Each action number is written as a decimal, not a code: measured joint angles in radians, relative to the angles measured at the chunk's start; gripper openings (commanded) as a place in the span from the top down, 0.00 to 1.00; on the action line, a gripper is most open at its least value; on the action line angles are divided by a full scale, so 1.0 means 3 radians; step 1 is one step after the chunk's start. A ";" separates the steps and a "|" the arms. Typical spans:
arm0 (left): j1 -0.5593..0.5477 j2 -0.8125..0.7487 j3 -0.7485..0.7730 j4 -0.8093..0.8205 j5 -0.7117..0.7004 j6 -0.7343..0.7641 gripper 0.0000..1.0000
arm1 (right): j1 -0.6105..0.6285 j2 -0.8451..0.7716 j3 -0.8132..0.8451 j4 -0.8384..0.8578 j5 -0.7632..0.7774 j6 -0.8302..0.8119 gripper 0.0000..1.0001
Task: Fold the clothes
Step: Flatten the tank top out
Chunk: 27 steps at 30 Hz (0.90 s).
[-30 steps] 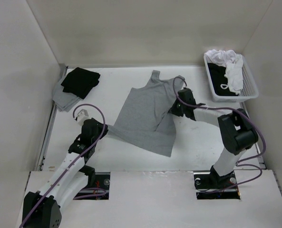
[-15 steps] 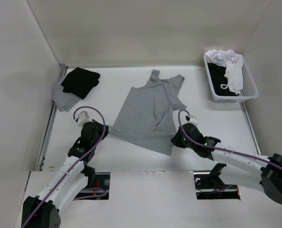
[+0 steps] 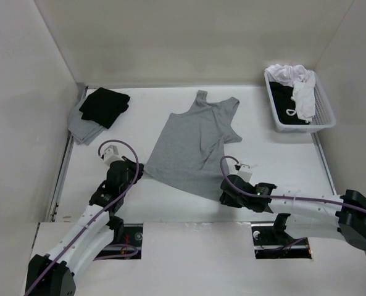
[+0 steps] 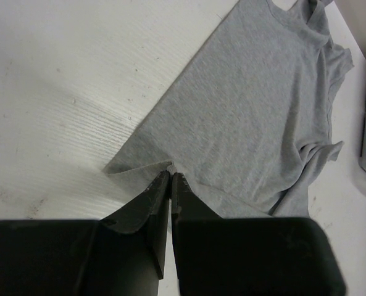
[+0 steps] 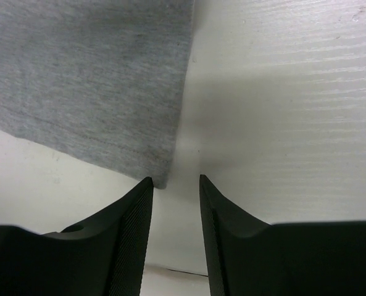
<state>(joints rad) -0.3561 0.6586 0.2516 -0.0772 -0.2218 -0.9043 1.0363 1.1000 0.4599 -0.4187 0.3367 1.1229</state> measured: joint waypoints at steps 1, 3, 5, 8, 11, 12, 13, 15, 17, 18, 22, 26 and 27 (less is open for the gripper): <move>0.0000 -0.0011 -0.0010 0.0001 0.0000 0.0000 0.99 | 0.0000 0.0025 0.0011 0.0005 0.0004 0.0004 0.61; -0.0005 -0.0024 -0.0023 0.0000 0.0000 0.0000 0.99 | 0.0000 0.0048 0.0019 0.0023 0.0005 0.0009 0.63; -0.0015 -0.0028 -0.0029 0.0001 0.0001 -0.0001 0.99 | 0.0000 0.0061 0.0020 0.0028 0.0008 0.0009 0.67; -0.0020 -0.0033 -0.0031 0.0001 0.0005 -0.0001 0.99 | 0.0000 0.0079 0.0023 0.0031 0.0008 0.0011 0.71; -0.0022 -0.0034 -0.0031 0.0001 0.0006 -0.0001 0.99 | 0.0000 0.0142 0.0057 0.0045 -0.0001 0.0005 0.71; -0.0022 -0.0034 -0.0031 0.0001 0.0006 -0.0001 0.99 | 0.0000 0.0177 0.0076 0.0057 -0.0004 0.0001 0.71; -0.0022 -0.0034 -0.0031 0.0001 0.0006 -0.0001 0.99 | 0.0000 0.0216 0.0099 0.0075 -0.0006 -0.0003 0.71; -0.0022 -0.0034 -0.0031 0.0001 0.0006 -0.0003 0.99 | 0.0000 0.0277 0.0132 0.0108 -0.0011 -0.0004 0.72; -0.0022 -0.0034 -0.0031 0.0001 0.0006 -0.0003 0.99 | 0.0000 0.0312 0.0149 0.0127 -0.0014 -0.0011 0.80; -0.0022 -0.0034 -0.0031 0.0001 0.0006 -0.0003 0.99 | 0.0000 0.0323 0.0150 0.0131 -0.0014 -0.0017 0.84; -0.0022 -0.0041 -0.0031 0.0001 0.0006 -0.0001 0.99 | 0.0000 0.0336 0.0153 0.0127 -0.0014 -0.0013 0.97; -0.0014 -0.0098 -0.0031 -0.0009 0.0008 0.0000 1.00 | 0.0000 0.0159 0.0151 0.0066 0.0036 -0.0013 1.00; -0.0014 -0.0130 -0.0023 -0.0025 0.0008 0.0001 1.00 | 0.0000 0.0045 0.0160 0.0018 0.0071 -0.0020 1.00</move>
<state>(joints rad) -0.3603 0.6197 0.2447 -0.0849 -0.2195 -0.9039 1.0363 1.1133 0.5079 -0.4133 0.3580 1.1168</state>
